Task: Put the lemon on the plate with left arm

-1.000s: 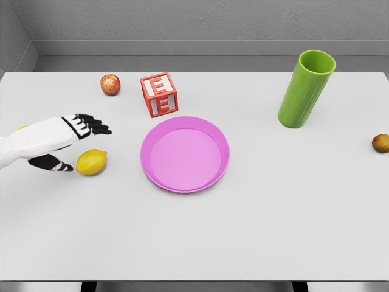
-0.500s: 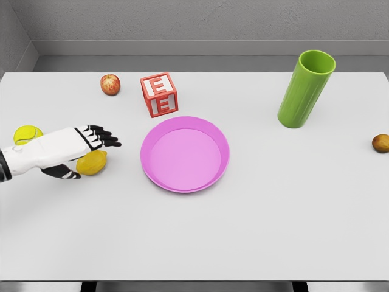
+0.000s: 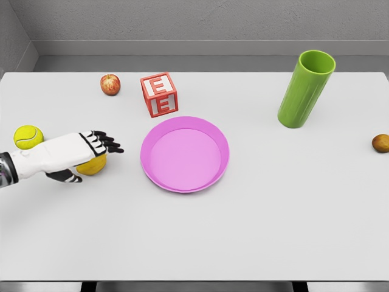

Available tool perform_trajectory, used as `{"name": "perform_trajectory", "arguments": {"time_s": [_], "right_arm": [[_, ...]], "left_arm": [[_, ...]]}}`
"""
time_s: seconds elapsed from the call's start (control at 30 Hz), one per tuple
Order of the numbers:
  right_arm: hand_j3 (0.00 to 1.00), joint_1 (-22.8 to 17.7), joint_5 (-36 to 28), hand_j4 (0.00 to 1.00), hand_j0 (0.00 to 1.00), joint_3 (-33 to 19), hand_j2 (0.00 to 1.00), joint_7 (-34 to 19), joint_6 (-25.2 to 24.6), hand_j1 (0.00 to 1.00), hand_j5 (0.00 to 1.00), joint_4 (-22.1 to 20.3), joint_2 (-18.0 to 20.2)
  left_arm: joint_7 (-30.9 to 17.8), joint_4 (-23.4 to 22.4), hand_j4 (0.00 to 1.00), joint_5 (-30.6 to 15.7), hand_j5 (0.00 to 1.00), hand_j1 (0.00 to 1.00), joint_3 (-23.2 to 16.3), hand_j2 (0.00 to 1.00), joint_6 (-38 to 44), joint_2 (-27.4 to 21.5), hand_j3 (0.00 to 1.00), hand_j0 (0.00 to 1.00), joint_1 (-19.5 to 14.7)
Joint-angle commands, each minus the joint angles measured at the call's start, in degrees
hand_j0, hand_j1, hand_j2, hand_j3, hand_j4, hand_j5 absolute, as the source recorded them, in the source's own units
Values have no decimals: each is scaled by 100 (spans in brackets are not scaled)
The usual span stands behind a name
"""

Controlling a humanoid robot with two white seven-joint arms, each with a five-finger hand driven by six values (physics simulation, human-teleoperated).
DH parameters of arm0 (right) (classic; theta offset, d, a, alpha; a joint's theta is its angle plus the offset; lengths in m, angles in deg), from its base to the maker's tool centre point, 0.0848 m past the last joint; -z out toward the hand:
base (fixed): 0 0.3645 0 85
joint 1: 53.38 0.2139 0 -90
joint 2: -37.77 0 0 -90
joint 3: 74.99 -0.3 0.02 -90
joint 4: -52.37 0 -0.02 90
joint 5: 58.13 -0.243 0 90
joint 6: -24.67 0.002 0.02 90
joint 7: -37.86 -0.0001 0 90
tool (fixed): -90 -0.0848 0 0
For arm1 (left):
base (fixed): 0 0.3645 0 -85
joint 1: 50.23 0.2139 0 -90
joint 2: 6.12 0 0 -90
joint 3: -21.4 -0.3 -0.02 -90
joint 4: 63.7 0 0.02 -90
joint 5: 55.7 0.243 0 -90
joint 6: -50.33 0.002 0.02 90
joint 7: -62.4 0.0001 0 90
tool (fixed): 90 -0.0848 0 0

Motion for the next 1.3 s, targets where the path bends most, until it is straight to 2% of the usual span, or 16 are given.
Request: {"name": "perform_trajectory", "arguments": {"time_s": [0.0,0.1,0.37,0.4,0.47,0.5,0.77,1.1,1.27], "right_arm": [[100,0,-1,100,100,0,100,-1,-2,100,100,1,0],[100,0,-1,100,100,0,100,-1,7,100,100,1,0],[100,0,-1,100,100,0,100,-1,6,100,100,1,0],[100,0,-1,100,100,0,100,-1,-2,100,100,1,0],[100,0,-1,100,100,0,100,-1,-2,100,100,1,0],[100,0,-1,100,100,0,100,-1,-2,100,100,1,0],[100,0,-1,100,100,0,100,-1,6,100,100,1,0],[100,0,-1,100,100,0,100,-1,-2,100,100,1,0],[100,0,-1,100,100,0,100,-1,6,100,100,1,0]], "left_arm": [[3,-101,100,65,100,100,0,100,9,57,100,100,0],[3,-286,100,65,100,100,27,100,9,66,100,100,-18],[3,-312,100,275,100,100,0,100,9,119,100,100,-26],[3,-304,96,328,96,96,0,96,9,119,96,96,-26],[3,-304,80,390,80,80,0,80,9,119,80,80,-26],[-15,-304,78,425,78,78,9,78,9,110,78,78,-35],[-243,-313,78,434,78,78,9,78,9,224,78,78,-35],[-234,-321,59,390,59,59,36,59,9,216,59,59,-35],[-234,-286,58,293,58,58,79,58,9,207,58,58,-79]]}}
